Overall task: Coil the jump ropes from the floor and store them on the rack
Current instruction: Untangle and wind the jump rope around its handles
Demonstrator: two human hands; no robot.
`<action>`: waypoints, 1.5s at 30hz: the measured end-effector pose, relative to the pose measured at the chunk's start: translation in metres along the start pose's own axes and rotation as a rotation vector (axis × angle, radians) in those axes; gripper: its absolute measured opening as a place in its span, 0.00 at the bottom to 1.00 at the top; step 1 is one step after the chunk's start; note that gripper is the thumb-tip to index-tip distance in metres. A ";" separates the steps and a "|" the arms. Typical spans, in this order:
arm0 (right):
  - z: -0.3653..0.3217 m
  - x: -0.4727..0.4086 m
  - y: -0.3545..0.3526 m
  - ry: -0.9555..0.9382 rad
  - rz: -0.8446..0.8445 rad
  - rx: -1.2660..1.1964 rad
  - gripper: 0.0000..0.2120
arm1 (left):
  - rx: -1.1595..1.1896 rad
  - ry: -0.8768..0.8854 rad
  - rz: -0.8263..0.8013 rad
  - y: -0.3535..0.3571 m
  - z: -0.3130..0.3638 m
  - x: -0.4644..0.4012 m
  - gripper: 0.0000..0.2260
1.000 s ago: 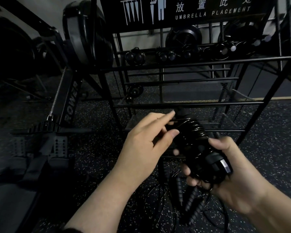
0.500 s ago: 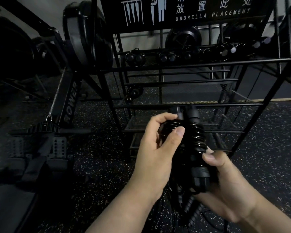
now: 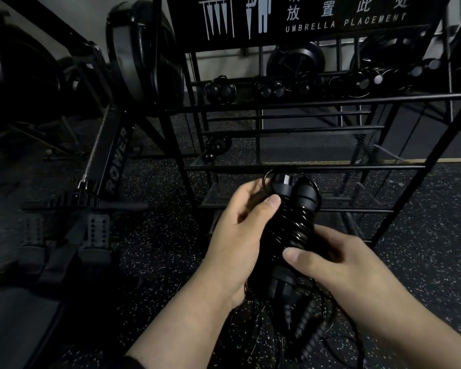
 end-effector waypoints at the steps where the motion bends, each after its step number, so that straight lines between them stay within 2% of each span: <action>1: 0.000 0.001 -0.002 -0.017 0.063 0.068 0.20 | 0.009 -0.015 -0.001 0.000 -0.001 -0.001 0.10; 3: 0.005 0.000 -0.003 -0.090 0.204 0.127 0.25 | 0.018 -0.031 0.018 0.000 -0.004 -0.002 0.10; 5: 0.014 -0.003 -0.008 -0.168 0.341 0.079 0.31 | 0.002 -0.045 0.015 0.001 -0.006 -0.003 0.10; 7: 0.017 -0.008 -0.015 -0.235 0.358 0.058 0.38 | -0.076 -0.057 -0.054 0.003 -0.008 -0.003 0.10; 9: 0.017 -0.012 -0.018 -0.239 0.289 0.129 0.42 | -0.150 -0.074 -0.125 0.006 -0.011 -0.001 0.11; 14: 0.017 -0.014 -0.018 -0.153 0.237 0.201 0.33 | -0.213 -0.094 -0.184 0.004 -0.014 0.001 0.11; 18: 0.016 -0.013 -0.024 -0.106 0.185 0.183 0.36 | -0.215 -0.092 -0.224 0.002 -0.011 0.000 0.13; 25: 0.014 -0.015 -0.028 -0.080 0.067 -0.070 0.37 | -0.174 -0.068 -0.294 -0.001 -0.011 -0.003 0.15; 27: 0.018 -0.018 -0.031 -0.063 0.120 -0.046 0.43 | -0.186 -0.057 -0.308 -0.004 -0.013 -0.004 0.15; 29: 0.019 -0.019 -0.034 -0.055 0.116 0.086 0.46 | -0.216 -0.039 -0.340 -0.005 -0.015 -0.005 0.15; 31: 0.018 -0.018 -0.037 -0.052 0.022 0.115 0.43 | -0.232 -0.030 -0.368 -0.006 -0.015 -0.004 0.17; 33: 0.017 -0.017 -0.034 -0.070 -0.017 0.078 0.32 | -0.235 -0.022 -0.379 -0.007 -0.014 -0.005 0.17; 36: 0.021 -0.021 -0.035 -0.138 0.174 -0.062 0.14 | -0.173 -0.056 -0.334 -0.013 -0.011 -0.009 0.16; 38: 0.020 -0.021 -0.037 -0.177 0.294 -0.074 0.07 | -0.142 -0.076 -0.321 -0.017 -0.009 -0.010 0.16; 42: 0.019 -0.014 -0.031 -0.244 0.475 -0.033 0.20 | -0.147 -0.090 -0.292 -0.015 -0.010 -0.008 0.17; 45: 0.016 -0.011 -0.030 -0.202 0.556 -0.072 0.28 | -0.071 -0.084 -0.207 -0.011 -0.008 -0.007 0.14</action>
Point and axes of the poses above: each hand's wrist, its own x-axis away from the middle knuckle, its own y-axis out of the palm, z = x × y, the point moved 1 cm from there along -x, towards the middle knuckle, and after that the axes turned 7 degrees about y, right-handed, at the moved point
